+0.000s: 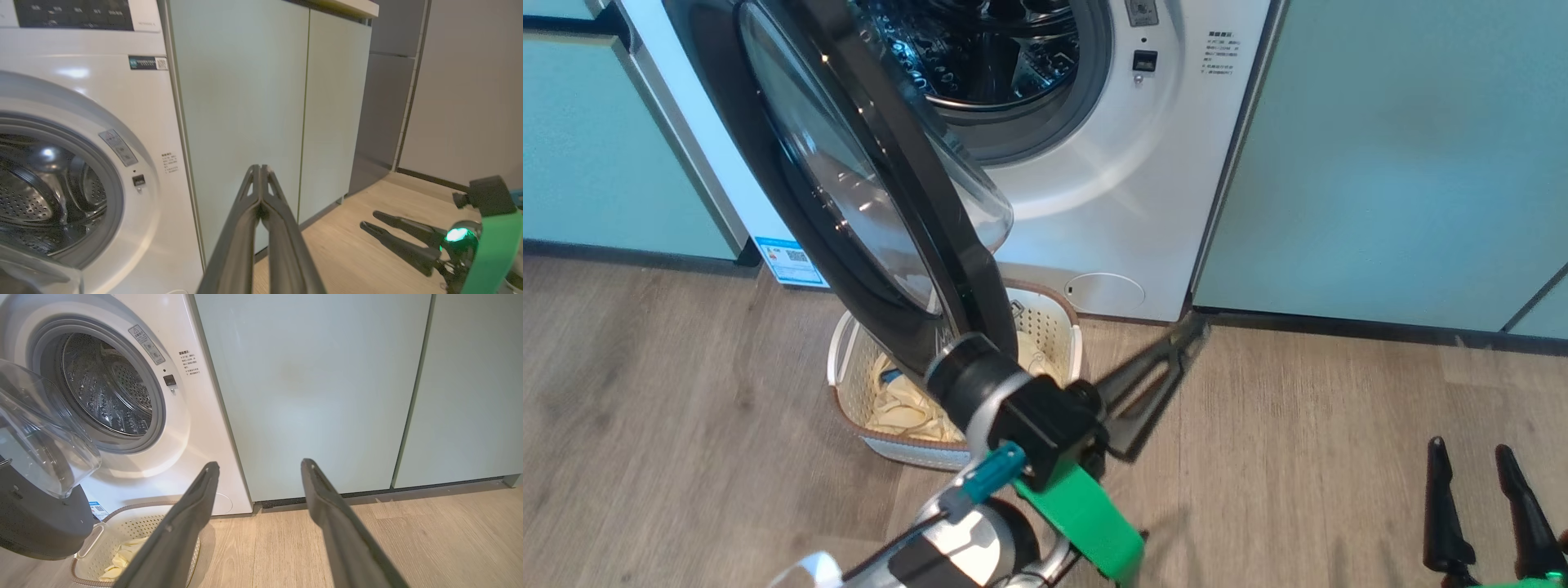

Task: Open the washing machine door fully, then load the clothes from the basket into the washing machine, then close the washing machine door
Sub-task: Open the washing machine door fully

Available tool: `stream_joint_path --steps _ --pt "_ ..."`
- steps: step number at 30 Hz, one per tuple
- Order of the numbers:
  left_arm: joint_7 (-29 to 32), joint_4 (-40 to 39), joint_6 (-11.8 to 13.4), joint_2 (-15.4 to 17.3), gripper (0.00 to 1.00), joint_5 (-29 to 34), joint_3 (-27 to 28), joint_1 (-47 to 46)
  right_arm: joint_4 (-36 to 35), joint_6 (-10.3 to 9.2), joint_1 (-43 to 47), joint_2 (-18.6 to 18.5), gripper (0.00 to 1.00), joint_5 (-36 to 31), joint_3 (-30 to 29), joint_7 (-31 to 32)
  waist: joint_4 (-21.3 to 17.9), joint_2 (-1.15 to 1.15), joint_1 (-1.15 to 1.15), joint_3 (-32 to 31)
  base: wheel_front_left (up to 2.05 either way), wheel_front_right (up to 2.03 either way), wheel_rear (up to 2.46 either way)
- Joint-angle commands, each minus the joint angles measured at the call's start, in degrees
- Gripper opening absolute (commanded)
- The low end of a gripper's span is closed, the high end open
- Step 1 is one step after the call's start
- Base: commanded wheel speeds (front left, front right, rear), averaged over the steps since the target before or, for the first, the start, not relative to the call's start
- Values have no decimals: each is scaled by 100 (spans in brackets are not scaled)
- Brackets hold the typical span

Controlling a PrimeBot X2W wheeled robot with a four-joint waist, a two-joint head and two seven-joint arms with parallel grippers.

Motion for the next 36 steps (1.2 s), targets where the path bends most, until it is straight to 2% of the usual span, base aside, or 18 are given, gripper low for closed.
stream_joint_path --steps 1,11,26,36 --pt "40 -147 -22 -3 0 -9 164 -157 -165 -16 -208 -76 100 23 129 -53 -2 0 0 16 0 0 0" --pt "132 400 86 27 0 -122 121 83 -97 -16 -266 -76 100 -12 103 -53 -23 0 0 -5 0 0 0" --pt "4 1605 486 131 0 -127 684 -362 -61 -16 -338 -76 100 17 158 -54 -89 0 0 -26 0 0 0" --pt "-126 2154 622 165 0 -169 894 -631 -40 -16 -356 -76 100 -10 181 -54 -123 0 0 -11 0 0 0"
